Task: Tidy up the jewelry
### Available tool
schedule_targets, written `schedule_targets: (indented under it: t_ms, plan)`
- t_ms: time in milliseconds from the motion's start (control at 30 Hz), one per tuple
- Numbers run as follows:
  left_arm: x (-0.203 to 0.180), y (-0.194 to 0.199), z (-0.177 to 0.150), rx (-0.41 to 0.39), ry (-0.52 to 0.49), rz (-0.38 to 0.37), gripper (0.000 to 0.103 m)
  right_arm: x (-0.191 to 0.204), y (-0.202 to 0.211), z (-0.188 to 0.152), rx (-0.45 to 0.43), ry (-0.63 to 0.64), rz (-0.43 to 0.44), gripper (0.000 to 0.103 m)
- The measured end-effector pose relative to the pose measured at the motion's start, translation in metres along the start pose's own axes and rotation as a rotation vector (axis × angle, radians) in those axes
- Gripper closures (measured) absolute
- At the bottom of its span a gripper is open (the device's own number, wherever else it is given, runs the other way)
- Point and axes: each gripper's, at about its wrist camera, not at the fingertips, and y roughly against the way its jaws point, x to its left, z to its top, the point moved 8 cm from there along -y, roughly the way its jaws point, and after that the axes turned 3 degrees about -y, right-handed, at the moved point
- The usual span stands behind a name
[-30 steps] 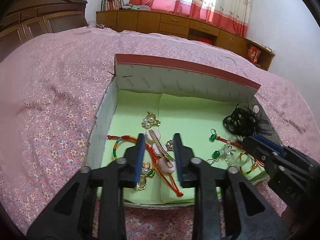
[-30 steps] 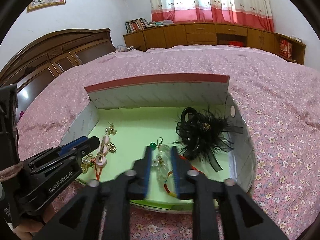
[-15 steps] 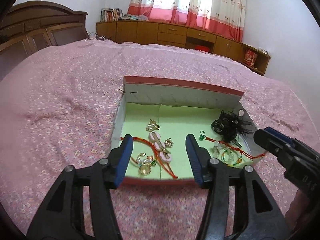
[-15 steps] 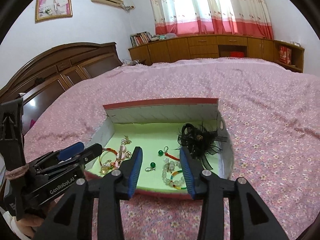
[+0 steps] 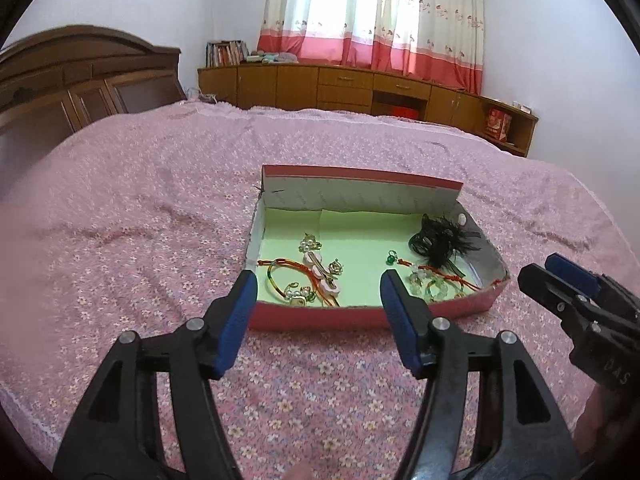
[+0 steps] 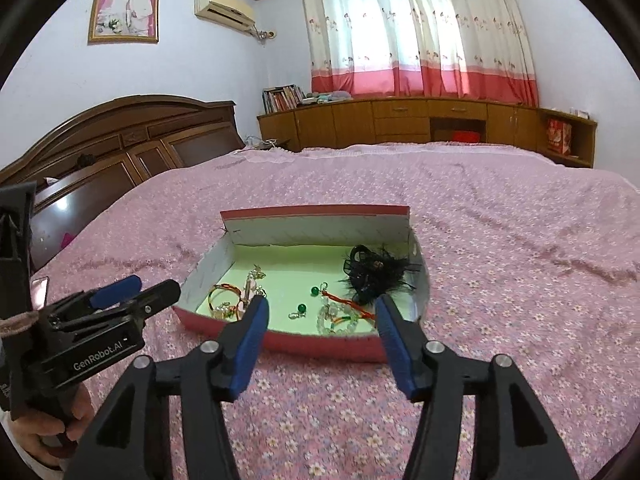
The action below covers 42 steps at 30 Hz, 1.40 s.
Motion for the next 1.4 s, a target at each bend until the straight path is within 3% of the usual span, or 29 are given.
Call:
schedule_targets:
  t_ms: [233,600,1400]
  plan:
    - [-0.009,0.004,-0.015,0.018,-0.018,-0.017,0.045,-0.003,0.011,-0.01,-0.036,0.009,-0.044,0.025]
    - [-0.012,0.0,-0.03,0.052,-0.014,0.0,0.045,-0.018,0.01,-0.035,0.006,-0.032,-0.084,0.023]
    - [-0.012,-0.001,-0.031,0.045,-0.006,0.003,0.045,-0.024,0.012,-0.033,-0.009,-0.048,-0.098,0.023]
